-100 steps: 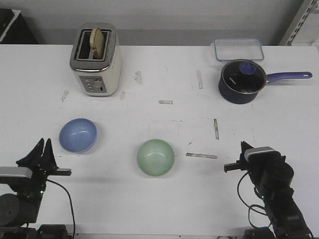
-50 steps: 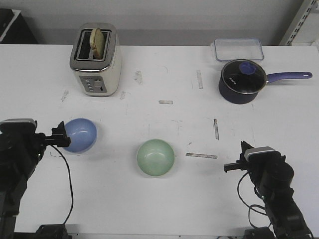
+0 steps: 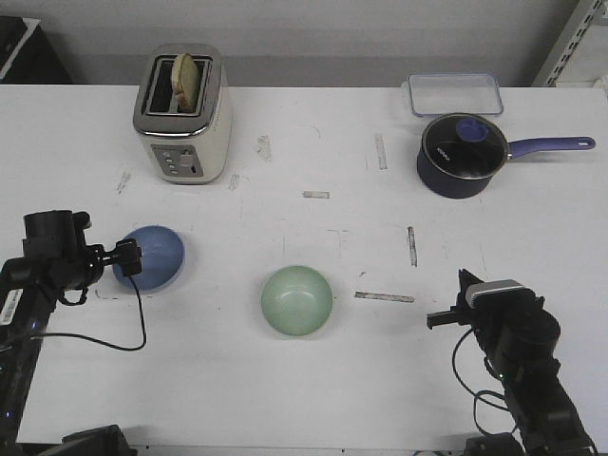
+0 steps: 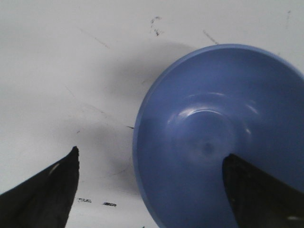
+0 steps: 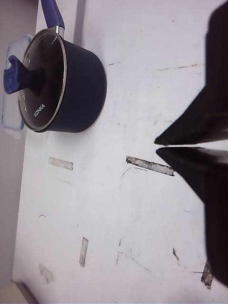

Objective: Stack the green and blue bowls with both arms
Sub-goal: 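Lift the blue bowl with the left gripper and carry it over the green bowl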

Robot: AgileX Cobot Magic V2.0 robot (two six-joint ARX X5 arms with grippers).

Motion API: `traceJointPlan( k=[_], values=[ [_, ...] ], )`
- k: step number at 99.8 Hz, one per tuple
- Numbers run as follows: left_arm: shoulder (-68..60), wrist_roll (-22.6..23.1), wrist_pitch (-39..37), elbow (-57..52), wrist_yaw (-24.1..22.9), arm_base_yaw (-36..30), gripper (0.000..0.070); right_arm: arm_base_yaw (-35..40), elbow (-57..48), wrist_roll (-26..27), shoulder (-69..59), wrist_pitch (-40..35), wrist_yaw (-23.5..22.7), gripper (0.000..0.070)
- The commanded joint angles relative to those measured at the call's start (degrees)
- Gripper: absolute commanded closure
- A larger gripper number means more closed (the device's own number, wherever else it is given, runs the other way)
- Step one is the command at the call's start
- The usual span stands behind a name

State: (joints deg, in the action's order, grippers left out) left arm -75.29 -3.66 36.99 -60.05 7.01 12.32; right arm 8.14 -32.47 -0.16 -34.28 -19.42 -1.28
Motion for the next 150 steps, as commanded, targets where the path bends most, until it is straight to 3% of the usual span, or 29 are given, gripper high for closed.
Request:
traceJointPlan(
  k=[1,14,27,46,53,84,113,128,150],
  values=[
    [-2.84,-0.46,-0.09,-0.76,0.11,0.81,0.0129,0.04,-0.57,0.35,-0.31,0.5,-0.22,0.07],
    [-7.04,-0.48,-0.17,-0.76,0.11,1.31,0.0149,0.04,-0.57,0.35,-0.31,0.48,-0.22,0.07],
    [-9.46,-0.48,-0.24,-0.76,0.11,1.62,0.0274,0.04,-0.57,0.35,-0.31,0.48,-0.2,0.07],
    [-9.7,-1.49,-0.66,-0.76,0.11,1.6,0.0612,0.04,-0.57,0.35,-0.31,0.48,-0.2,0.07],
    [-9.68,-2.03,-0.83,-0.9,0.11,1.6,0.0698,0.04,-0.57,0.35,-0.31,0.48,-0.2,0.07],
    [-7.67,-2.47,-0.61,-4.37,1.27,1.51,0.07,0.04,-0.57,0.35,-0.31,0.44,-0.2,0.07],
    [1.95,-3.69,-0.63,-9.88,10.38,-1.31,0.07,0.04,-0.57,0.35,-0.31,0.35,-0.2,0.07],
    [7.34,-5.03,-0.2,-10.05,12.41,-8.59,0.07,0.04,-0.57,0.35,-0.33,0.11,-0.22,0.07],
    [8.28,-7.76,0.66,-10.05,12.31,-25.99,0.0699,0.04,-0.57,0.37,-0.33,0.09,-0.22,0.07]
  ],
)
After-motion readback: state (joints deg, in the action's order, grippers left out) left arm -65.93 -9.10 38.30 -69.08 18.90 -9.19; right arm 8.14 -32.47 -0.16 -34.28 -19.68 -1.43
